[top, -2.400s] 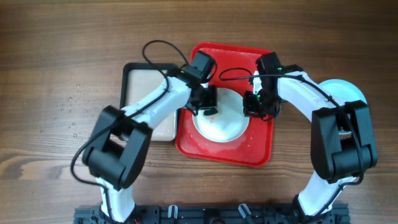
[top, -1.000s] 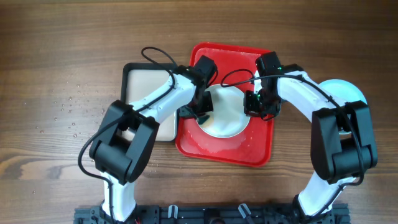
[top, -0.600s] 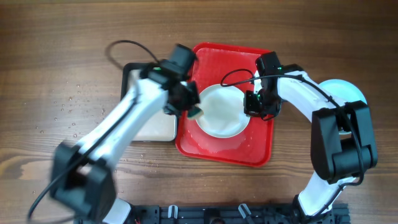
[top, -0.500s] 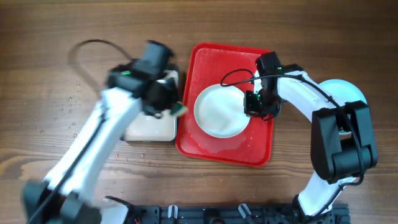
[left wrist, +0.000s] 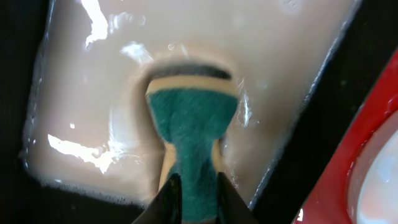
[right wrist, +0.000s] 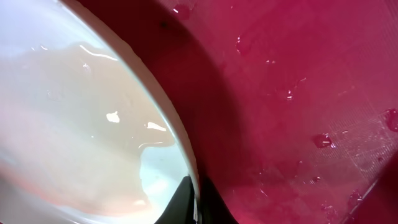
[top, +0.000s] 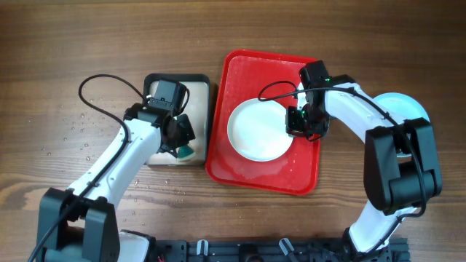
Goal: Clean dirty plates on tray and stack at the side
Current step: 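Return the sponge to the water tray with the left gripper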
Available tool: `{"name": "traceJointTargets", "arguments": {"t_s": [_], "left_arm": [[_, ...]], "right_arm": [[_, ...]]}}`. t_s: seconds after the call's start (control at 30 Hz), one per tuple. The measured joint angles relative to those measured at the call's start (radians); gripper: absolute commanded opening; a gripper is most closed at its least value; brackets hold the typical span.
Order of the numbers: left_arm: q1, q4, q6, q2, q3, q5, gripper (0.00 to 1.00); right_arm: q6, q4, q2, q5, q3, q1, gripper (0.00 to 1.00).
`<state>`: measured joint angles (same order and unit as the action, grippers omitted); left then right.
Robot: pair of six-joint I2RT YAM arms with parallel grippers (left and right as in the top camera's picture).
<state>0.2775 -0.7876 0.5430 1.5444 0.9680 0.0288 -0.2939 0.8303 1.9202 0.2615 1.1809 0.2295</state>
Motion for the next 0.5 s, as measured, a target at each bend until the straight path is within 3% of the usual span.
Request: {"name": "traceJointTargets", "arguments": {"t_s": [0.17, 0.2, 0.37, 0.5], "left_arm": [[0.0, -0.09, -0.004, -0.059, 0.088, -0.033, 0.7], [0.0, -0.108, -0.005, -0.089, 0.116, -0.043, 0.96], [0.0, -0.119, -0.007, -0.26, 0.161, -0.084, 1.0], [0.0, -0.123, -0.007, -0.294, 0.161, -0.091, 1.0]], "right_arm": [[0.024, 0.003, -0.01, -0.007, 0.0, 0.002, 0.04], [0.03, 0.004, -0.024, -0.024, 0.0, 0.003, 0.04], [0.038, 0.013, -0.298, -0.2, -0.004, 0.088, 0.04], [0.047, 0.014, -0.479, -0.516, -0.004, 0.256, 0.04]]}}
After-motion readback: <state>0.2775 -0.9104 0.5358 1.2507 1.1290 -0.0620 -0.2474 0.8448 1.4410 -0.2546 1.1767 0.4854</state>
